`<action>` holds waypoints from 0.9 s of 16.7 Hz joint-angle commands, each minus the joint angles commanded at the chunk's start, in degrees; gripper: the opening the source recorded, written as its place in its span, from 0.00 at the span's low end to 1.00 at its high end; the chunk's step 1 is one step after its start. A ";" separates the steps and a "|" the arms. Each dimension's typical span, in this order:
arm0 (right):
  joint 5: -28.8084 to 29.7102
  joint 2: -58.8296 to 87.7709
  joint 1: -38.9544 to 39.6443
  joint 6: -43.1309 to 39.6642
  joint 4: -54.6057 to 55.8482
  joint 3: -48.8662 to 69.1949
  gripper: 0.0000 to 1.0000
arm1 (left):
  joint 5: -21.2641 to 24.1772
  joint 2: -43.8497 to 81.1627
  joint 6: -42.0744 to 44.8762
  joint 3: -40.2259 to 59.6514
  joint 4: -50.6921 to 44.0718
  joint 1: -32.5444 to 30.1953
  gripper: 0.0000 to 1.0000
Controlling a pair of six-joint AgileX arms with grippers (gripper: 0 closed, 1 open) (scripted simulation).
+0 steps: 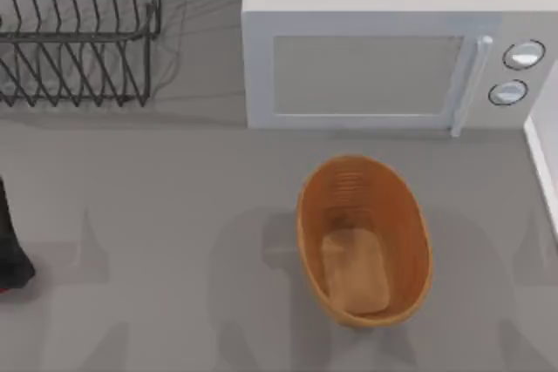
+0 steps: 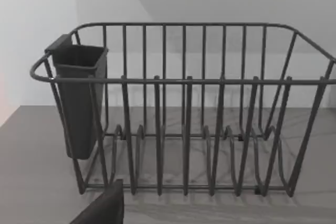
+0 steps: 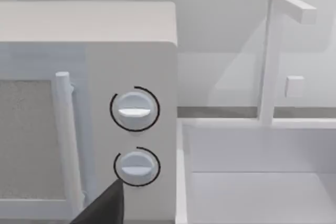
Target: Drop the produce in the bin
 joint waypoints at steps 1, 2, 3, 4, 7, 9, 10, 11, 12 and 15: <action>0.00 0.00 0.00 0.00 0.00 0.00 1.00 | 0.00 0.00 0.00 0.00 0.00 0.00 1.00; 0.00 0.00 0.00 0.00 0.00 0.00 1.00 | 0.00 0.03 0.03 0.03 -0.02 0.00 1.00; 0.00 0.00 0.00 0.00 0.00 0.00 1.00 | -0.07 0.63 0.56 0.56 -0.52 0.01 1.00; 0.00 0.00 0.00 0.00 0.00 0.00 1.00 | -0.20 1.85 1.61 1.60 -1.49 0.01 1.00; 0.00 0.00 0.00 0.00 0.00 0.00 1.00 | -0.76 9.15 7.41 7.37 -6.86 -0.11 1.00; 0.00 0.00 0.00 0.00 0.00 0.00 1.00 | -1.25 17.05 12.93 12.81 -12.02 -0.27 1.00; 0.00 0.00 0.00 0.00 0.00 0.00 1.00 | -1.53 21.85 16.02 15.84 -14.95 -0.37 1.00; 0.00 0.00 0.00 0.00 0.00 0.00 1.00 | -1.82 27.14 19.27 19.00 -18.04 -0.46 1.00; 0.00 0.00 0.00 0.00 0.00 0.00 1.00 | -2.12 32.78 22.64 22.26 -21.28 -0.54 1.00; 0.00 0.00 0.00 0.00 0.00 0.00 1.00 | -3.11 50.38 33.00 32.20 -31.33 -0.76 1.00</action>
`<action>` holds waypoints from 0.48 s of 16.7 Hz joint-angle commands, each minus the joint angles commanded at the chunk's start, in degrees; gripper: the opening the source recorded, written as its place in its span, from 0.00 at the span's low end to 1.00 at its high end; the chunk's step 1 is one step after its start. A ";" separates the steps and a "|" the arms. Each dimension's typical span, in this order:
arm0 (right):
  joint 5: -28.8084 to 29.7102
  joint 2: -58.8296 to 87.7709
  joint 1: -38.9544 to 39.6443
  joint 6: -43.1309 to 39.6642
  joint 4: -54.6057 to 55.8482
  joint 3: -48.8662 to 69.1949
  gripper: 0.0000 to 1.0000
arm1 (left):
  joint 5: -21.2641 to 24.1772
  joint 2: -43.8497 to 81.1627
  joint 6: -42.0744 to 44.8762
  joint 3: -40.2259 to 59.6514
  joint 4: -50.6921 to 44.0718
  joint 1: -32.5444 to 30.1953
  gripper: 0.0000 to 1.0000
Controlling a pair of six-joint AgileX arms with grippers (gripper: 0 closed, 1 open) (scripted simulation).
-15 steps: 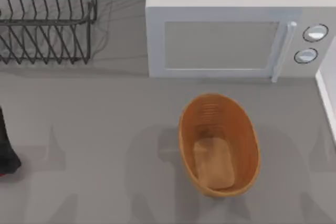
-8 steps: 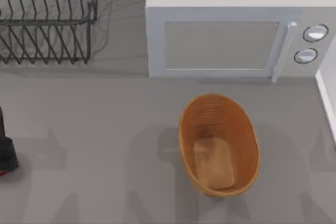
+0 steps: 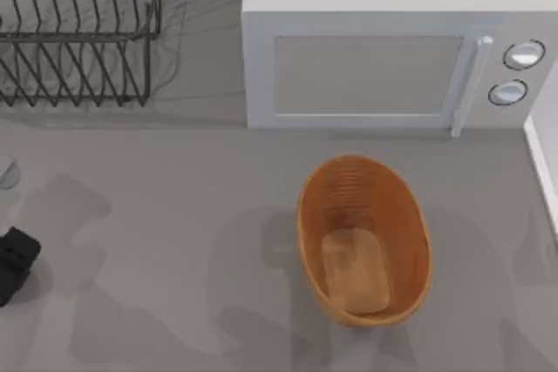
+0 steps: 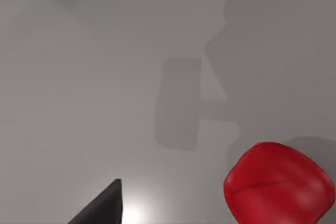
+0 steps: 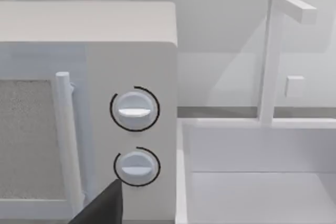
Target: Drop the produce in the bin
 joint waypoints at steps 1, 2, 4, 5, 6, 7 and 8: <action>0.00 0.00 0.00 0.00 0.00 0.00 1.00 | -0.34 5.60 3.42 3.27 -3.33 -0.05 1.00; 0.00 0.00 0.00 0.00 0.00 0.00 1.00 | -0.67 10.89 6.74 6.46 -6.57 -0.10 1.00; 0.00 0.00 0.00 0.00 0.00 0.00 1.00 | -1.32 20.41 13.04 12.55 -12.64 -0.17 1.00; 0.00 0.00 0.00 0.00 0.00 0.00 1.00 | -1.63 24.66 15.94 15.40 -15.39 -0.21 1.00; 0.00 0.00 0.00 0.00 0.00 0.00 1.00 | -1.91 28.63 18.64 18.10 -17.93 -0.24 1.00; 0.00 0.00 0.00 0.00 0.00 0.00 1.00 | -2.17 32.37 21.12 20.61 -20.22 -0.27 1.00; 0.00 0.00 0.00 0.00 0.00 0.00 1.00 | -2.40 35.78 23.33 22.89 -22.25 -0.30 1.00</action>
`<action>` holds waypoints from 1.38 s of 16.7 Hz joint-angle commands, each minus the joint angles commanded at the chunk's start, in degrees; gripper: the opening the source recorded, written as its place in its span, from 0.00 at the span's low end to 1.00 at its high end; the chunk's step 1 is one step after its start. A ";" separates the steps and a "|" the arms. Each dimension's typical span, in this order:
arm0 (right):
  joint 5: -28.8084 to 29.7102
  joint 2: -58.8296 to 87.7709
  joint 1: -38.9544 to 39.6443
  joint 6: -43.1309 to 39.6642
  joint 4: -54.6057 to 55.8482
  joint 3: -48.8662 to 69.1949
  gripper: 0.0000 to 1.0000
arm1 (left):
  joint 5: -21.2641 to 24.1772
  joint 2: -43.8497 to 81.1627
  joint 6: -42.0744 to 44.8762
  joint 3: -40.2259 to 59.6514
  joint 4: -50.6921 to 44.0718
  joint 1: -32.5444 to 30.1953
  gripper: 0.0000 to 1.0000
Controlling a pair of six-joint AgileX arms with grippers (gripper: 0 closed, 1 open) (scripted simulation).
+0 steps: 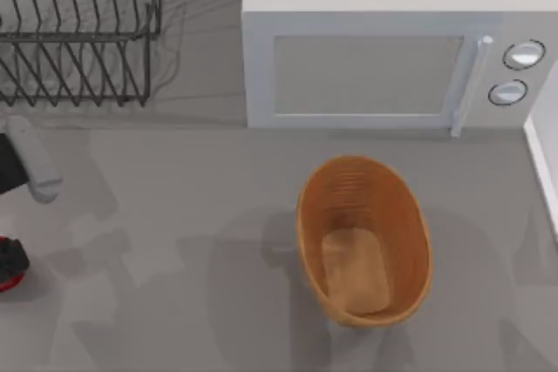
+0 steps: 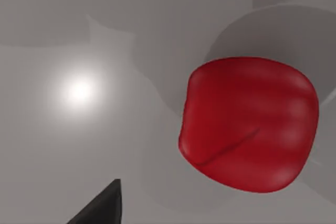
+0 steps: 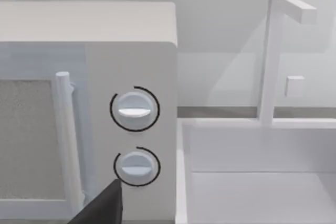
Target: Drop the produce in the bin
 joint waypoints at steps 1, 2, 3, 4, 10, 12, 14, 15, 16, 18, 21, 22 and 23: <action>0.00 0.00 0.00 0.00 0.00 0.00 1.00 | -0.20 3.00 1.94 2.02 -1.75 -0.02 1.00; 0.00 0.00 0.00 0.00 0.00 0.00 1.00 | -0.38 5.46 3.57 3.75 -3.21 -0.04 1.00; 0.00 0.00 0.00 0.00 0.00 0.00 1.00 | -0.52 7.33 4.86 5.12 -4.35 -0.05 1.00; 0.00 0.00 0.00 0.00 0.00 0.00 1.00 | -0.62 8.61 5.78 6.12 -5.16 -0.06 1.00; 0.00 0.00 0.00 0.00 0.00 0.00 1.00 | -0.64 9.32 6.38 6.68 -5.61 0.04 1.00; 0.00 0.00 0.00 0.00 0.00 0.00 1.00 | -0.68 9.83 6.56 5.96 -4.65 0.10 1.00; 0.00 0.00 0.00 0.00 0.00 0.00 1.00 | -0.72 11.18 6.93 4.04 -1.37 0.40 1.00; 0.00 0.00 0.00 0.00 0.00 0.00 1.00 | -0.73 12.13 7.18 2.80 1.06 0.61 1.00; 0.00 0.00 0.00 0.00 0.00 0.00 1.00 | -0.73 13.14 7.41 1.45 3.71 0.84 1.00; 0.00 0.00 0.00 0.00 0.00 0.00 1.00 | -0.76 14.97 7.86 -1.17 8.42 1.26 1.00; 0.00 0.00 0.00 0.00 0.00 0.00 1.00 | -0.77 16.33 8.24 -2.97 11.09 1.60 1.00; 0.00 0.00 0.00 0.00 0.00 0.00 1.00 | -0.77 16.33 8.24 -2.97 11.09 1.60 1.00; 0.00 0.00 0.00 0.00 0.00 0.00 1.00 | -0.77 16.33 8.24 -2.97 11.09 1.60 1.00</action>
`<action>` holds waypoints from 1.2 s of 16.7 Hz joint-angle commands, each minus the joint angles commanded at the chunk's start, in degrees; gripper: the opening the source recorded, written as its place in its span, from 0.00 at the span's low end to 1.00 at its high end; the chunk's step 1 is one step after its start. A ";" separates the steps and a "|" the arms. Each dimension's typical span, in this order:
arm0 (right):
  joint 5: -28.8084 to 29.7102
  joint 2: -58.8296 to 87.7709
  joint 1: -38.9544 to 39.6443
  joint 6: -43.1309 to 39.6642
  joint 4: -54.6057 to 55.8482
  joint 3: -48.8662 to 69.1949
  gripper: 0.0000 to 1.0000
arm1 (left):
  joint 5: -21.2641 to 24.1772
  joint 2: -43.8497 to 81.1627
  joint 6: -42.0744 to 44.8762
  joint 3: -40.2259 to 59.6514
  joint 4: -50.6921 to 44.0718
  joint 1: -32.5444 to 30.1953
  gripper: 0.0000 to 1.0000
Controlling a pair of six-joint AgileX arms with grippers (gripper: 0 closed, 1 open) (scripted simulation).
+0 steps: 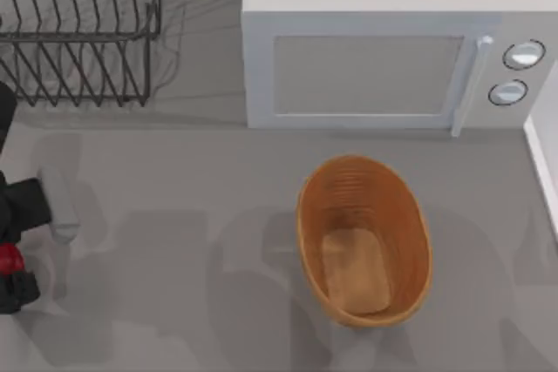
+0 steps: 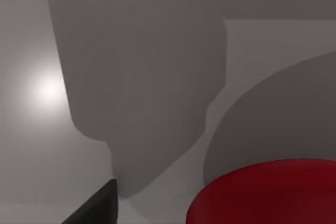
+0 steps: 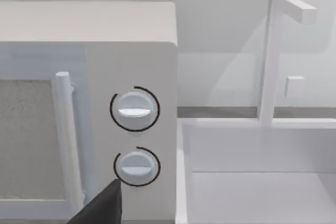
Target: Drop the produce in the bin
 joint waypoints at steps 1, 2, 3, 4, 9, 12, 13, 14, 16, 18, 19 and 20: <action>0.00 0.00 0.00 0.00 0.00 0.00 1.00 | 0.00 0.00 0.00 0.00 0.00 0.00 1.00; 0.00 0.00 0.00 0.00 0.00 0.00 1.00 | 0.00 0.00 0.00 0.00 0.00 0.00 0.92; 0.00 0.00 0.00 0.00 0.00 0.00 1.00 | 0.00 0.00 0.00 0.00 0.00 0.00 0.85; 0.00 0.00 0.00 0.00 0.00 0.00 1.00 | 0.00 0.00 0.00 0.00 0.00 0.00 0.77; 0.00 0.00 0.00 0.00 0.00 0.00 1.00 | 0.00 0.00 0.00 0.00 0.00 0.00 0.40; 0.00 0.00 0.00 0.00 0.00 0.00 1.00 | 0.00 0.00 0.00 0.00 0.00 0.00 0.17; 0.00 0.00 0.00 0.00 0.00 0.00 1.00 | 0.00 0.00 0.00 0.00 0.00 0.00 0.10; 0.00 0.00 0.00 0.00 0.00 0.00 1.00 | 0.00 0.00 0.00 0.00 0.00 0.00 0.02; 0.00 0.00 0.00 0.00 0.00 0.00 1.00 | 0.00 0.00 0.00 0.00 0.00 0.00 0.00; 0.00 0.00 0.00 0.00 0.00 0.00 1.00 | 0.00 0.00 0.00 0.00 0.00 0.00 0.00; 0.00 0.00 0.00 0.00 0.00 0.00 1.00 | 0.00 0.00 0.00 0.00 0.00 0.00 0.00; 0.00 0.00 0.00 0.00 0.00 0.00 1.00 | 0.00 0.00 0.00 0.00 0.00 0.00 0.00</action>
